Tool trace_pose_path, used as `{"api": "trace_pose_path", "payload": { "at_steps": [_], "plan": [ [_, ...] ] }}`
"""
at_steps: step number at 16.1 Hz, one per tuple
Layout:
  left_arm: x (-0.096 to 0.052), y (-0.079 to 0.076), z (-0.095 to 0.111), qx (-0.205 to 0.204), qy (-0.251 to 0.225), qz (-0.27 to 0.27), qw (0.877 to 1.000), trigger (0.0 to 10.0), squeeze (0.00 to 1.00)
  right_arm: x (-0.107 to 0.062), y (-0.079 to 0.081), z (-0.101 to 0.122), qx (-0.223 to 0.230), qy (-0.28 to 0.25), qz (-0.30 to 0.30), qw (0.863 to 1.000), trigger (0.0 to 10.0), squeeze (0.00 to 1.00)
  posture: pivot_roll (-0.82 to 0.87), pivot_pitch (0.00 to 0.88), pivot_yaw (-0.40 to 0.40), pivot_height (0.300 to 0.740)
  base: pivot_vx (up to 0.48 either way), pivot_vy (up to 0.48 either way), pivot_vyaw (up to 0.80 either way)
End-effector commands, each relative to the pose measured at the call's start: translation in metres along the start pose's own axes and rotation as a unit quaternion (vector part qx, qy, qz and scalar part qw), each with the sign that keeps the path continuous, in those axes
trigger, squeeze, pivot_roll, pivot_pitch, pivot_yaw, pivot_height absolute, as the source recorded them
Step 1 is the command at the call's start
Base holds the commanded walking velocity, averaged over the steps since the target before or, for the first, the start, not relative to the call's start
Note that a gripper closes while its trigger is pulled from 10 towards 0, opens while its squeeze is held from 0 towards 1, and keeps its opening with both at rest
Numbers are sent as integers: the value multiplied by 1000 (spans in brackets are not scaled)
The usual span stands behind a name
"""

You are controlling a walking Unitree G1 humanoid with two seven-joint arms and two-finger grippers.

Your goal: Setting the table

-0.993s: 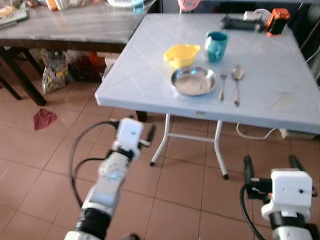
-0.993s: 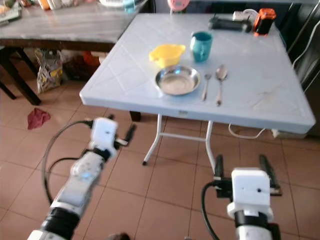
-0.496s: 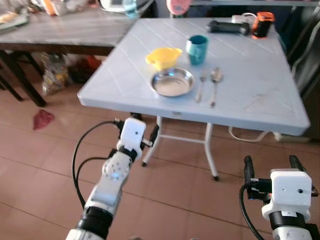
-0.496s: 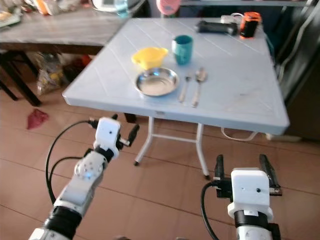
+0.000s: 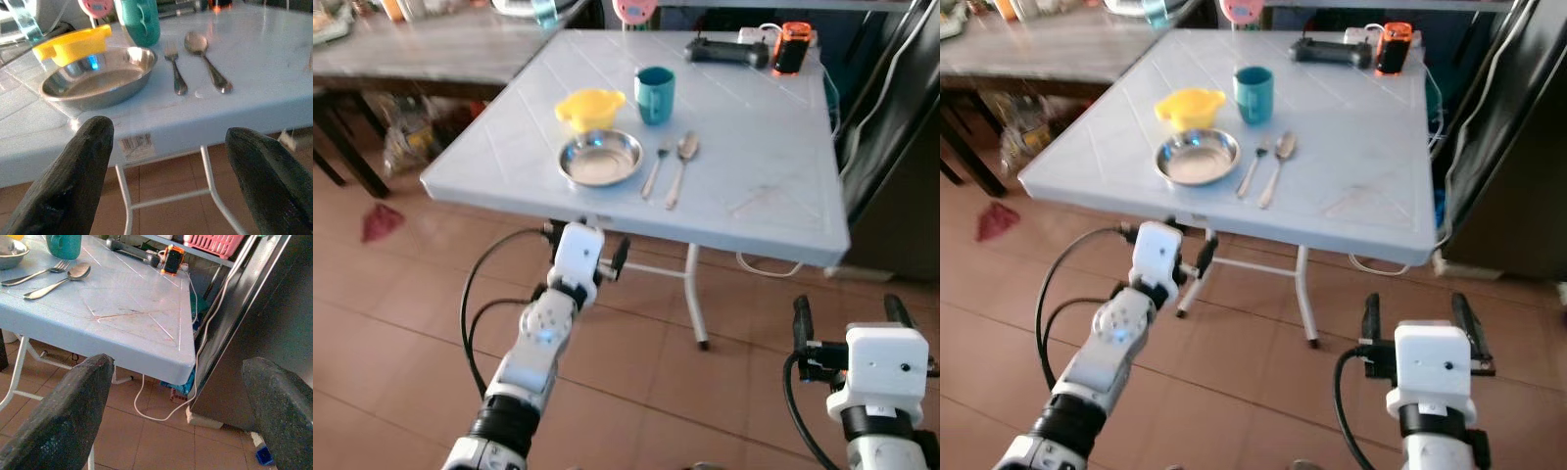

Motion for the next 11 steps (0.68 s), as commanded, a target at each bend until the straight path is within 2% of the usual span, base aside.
{"api": "trace_pose_path", "payload": {
  "at_steps": [1,4,5,8,11],
  "plan": [
    [-6,7,-11,7,18,15,1000,10000,0,1,1,2,6,-2,1,1000,10000,0,-193,158,78,740,0,0,0],
    [-5,10,-13,-3,21,27,999,10000,0,7,0,1,3,-6,9,1000,10000,0,-188,137,56,740,0,0,0],
    [-5,7,-14,-12,22,37,999,10000,0,12,-1,1,4,-7,14,1000,10000,0,-175,130,14,740,0,0,0],
    [-10,5,-18,-28,25,67,997,10000,0,22,3,3,-10,-15,58,998,10000,0,-164,117,-48,740,0,0,0],
    [-12,1,-23,-44,26,93,994,10000,0,36,1,9,-23,-27,89,995,10000,0,-160,88,-121,740,0,0,0]
  ]
}}
Point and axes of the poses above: a point about 5 cm out from each wrist's last joint towards the gripper, its own x axis pointing out of the wrist towards the gripper, its own z axis along the axis of the wrist's last joint, y = z × x, the point moved 2 cm from there along x, pointing out of the wrist towards the gripper, and after that the axes turned 2 degrees about x, right-handed, at the moved point
